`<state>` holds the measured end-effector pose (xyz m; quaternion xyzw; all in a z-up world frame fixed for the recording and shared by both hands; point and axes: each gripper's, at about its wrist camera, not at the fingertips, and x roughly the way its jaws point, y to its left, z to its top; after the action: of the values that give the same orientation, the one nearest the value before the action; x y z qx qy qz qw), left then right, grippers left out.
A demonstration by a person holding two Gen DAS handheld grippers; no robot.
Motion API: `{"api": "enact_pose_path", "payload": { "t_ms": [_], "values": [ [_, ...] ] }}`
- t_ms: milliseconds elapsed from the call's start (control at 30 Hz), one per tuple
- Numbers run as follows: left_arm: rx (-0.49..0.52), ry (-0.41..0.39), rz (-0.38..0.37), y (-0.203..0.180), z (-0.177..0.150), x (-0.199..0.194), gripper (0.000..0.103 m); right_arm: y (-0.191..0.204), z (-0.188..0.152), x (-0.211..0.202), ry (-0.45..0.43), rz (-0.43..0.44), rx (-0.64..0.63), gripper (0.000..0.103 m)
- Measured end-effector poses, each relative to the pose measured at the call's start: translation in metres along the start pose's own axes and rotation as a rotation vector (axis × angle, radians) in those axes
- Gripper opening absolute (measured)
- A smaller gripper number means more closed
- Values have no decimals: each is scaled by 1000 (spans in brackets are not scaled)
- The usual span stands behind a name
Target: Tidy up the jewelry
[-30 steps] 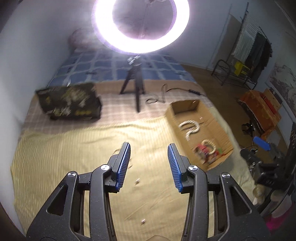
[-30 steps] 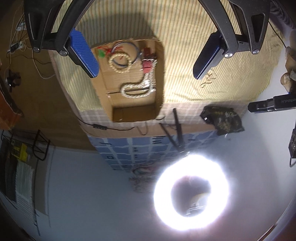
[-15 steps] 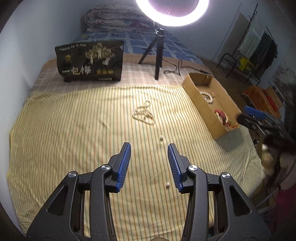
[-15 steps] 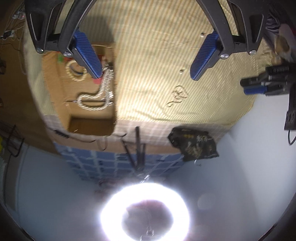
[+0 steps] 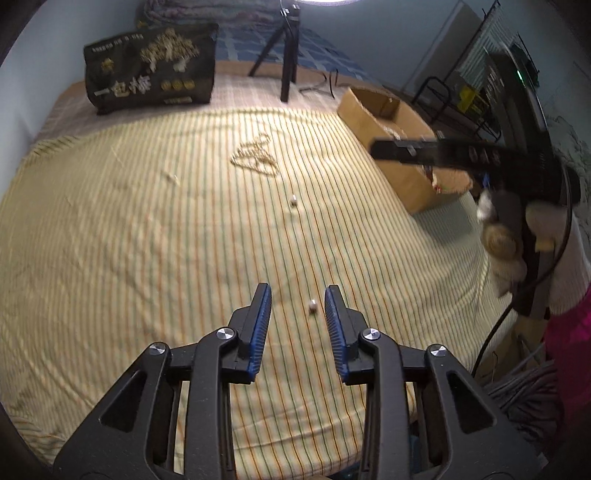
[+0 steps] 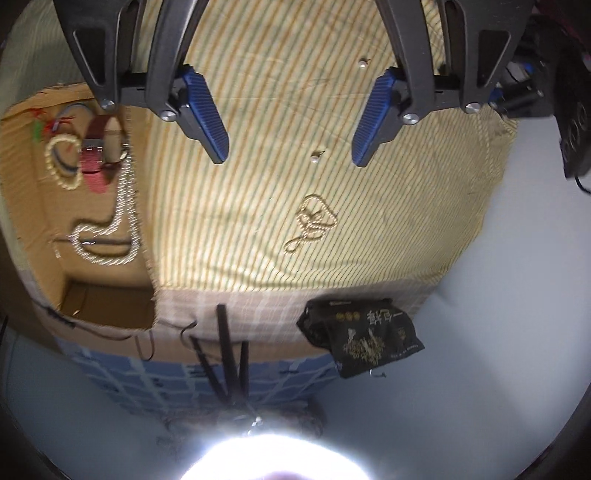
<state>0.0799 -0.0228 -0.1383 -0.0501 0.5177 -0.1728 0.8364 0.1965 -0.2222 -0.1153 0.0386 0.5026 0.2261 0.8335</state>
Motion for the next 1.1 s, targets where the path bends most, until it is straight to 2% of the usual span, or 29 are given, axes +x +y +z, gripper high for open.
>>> {"api": "enact_pose_path", "payload": {
  "t_ms": [133, 267, 467, 667, 1100],
  "values": [
    [28, 50, -3, -6, -8, 16, 30, 1, 0, 15, 37, 14, -1, 64],
    [37, 87, -22, -11, -15, 29, 25, 0, 1, 27, 72, 49, 18, 53],
    [55, 107, -26, -18, -19, 41, 25, 3, 0, 44, 113, 94, 37, 42],
    [68, 121, -16, -20, -19, 50, 20, 10, 0, 64, 151, 112, 53, 38],
    [82, 139, 6, -19, -17, 73, 20, 13, 8, 98, 199, 90, 58, 31]
  ]
}}
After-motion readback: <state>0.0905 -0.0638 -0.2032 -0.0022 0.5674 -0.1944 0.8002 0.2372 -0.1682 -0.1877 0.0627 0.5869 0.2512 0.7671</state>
